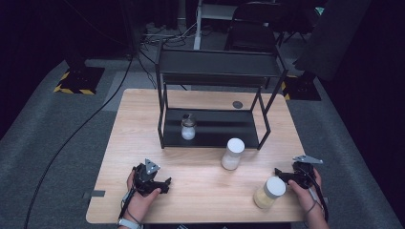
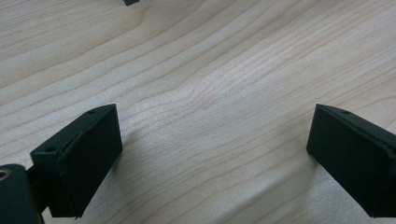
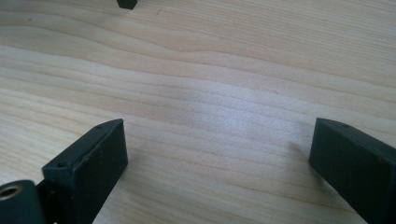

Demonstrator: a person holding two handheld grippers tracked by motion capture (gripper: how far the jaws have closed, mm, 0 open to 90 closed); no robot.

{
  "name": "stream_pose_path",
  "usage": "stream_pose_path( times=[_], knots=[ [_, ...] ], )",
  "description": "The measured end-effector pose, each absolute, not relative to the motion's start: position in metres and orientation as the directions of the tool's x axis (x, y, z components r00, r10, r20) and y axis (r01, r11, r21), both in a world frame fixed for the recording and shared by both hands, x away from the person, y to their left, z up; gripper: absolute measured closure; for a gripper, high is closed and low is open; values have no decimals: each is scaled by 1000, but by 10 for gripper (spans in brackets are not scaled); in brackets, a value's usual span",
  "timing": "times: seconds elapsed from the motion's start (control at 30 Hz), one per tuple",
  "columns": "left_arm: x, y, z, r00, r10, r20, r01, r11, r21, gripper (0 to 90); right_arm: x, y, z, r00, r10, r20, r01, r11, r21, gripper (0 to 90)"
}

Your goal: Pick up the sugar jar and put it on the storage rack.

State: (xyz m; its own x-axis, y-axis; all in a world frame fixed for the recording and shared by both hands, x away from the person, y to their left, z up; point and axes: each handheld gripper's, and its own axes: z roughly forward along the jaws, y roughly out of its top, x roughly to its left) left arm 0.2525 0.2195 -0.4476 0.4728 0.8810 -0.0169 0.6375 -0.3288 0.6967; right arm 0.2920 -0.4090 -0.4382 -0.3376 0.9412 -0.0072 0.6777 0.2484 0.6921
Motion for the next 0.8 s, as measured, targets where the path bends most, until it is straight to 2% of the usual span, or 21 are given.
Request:
stream_pose_path(
  times=[0.43, 0.8],
  knots=[
    [254, 219, -448, 469, 883, -18, 640, -326, 695, 20, 263, -413, -410, -327, 945, -1, 589, 204, 782, 44],
    [254, 219, -448, 467, 884, -19, 642, -324, 695, 19, 246, -407, -384, -348, 938, -3, 540, 203, 817, 59]
  ],
)
